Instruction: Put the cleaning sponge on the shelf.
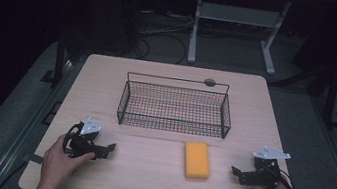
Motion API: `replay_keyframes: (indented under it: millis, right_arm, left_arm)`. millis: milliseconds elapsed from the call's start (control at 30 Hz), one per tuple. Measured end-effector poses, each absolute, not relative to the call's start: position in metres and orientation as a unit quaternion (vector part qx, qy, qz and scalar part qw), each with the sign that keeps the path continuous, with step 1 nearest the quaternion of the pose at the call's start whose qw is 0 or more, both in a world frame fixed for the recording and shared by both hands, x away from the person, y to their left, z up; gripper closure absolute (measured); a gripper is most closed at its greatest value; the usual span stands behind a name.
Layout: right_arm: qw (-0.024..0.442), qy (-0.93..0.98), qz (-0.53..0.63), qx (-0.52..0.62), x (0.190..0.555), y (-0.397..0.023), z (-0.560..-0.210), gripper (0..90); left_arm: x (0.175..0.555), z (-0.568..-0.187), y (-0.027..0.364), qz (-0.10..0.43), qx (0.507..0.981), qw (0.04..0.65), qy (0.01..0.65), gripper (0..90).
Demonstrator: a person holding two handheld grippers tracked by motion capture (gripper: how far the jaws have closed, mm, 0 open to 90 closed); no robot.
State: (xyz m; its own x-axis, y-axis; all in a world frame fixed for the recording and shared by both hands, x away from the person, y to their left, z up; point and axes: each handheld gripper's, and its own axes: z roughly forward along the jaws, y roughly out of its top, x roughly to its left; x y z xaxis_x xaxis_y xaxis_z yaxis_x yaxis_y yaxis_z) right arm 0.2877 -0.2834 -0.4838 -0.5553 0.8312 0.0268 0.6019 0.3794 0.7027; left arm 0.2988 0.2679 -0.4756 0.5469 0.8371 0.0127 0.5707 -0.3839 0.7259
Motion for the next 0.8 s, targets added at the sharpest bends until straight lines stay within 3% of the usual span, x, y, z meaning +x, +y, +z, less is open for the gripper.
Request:
replay_keyframes:
  millis: [267,333,433,467,533,567,800]
  right_arm:
    - [0.168,0.813,0.342,0.440,0.287,-0.284,-0.483,4.2]
    - [0.170,0.813,0.341,0.440,0.285,-0.287,-0.480,16.0]
    - [0.165,0.812,0.341,0.444,0.282,-0.288,-0.478,21.4]
    - [0.158,0.812,0.338,0.449,0.280,-0.290,-0.474,30.5]
    - [0.157,0.812,0.340,0.447,0.279,-0.290,-0.473,34.7]
    - [0.152,0.812,0.341,0.449,0.276,-0.289,-0.468,46.4]
    - [0.118,0.812,0.355,0.448,0.272,-0.284,-0.459,80.6]
  left_arm:
    - [0.299,-0.476,0.268,0.193,0.809,0.345,0.435,12.4]
    - [0.299,-0.476,0.268,0.193,0.809,0.345,0.435,12.4]
    - [0.299,-0.476,0.268,0.193,0.809,0.345,0.435,12.5]
    - [0.299,-0.476,0.268,0.193,0.809,0.345,0.435,12.5]
    - [0.299,-0.476,0.268,0.193,0.809,0.345,0.435,12.5]
    - [0.299,-0.476,0.268,0.193,0.809,0.345,0.435,12.5]
    - [0.299,-0.476,0.268,0.193,0.809,0.345,0.435,12.5]
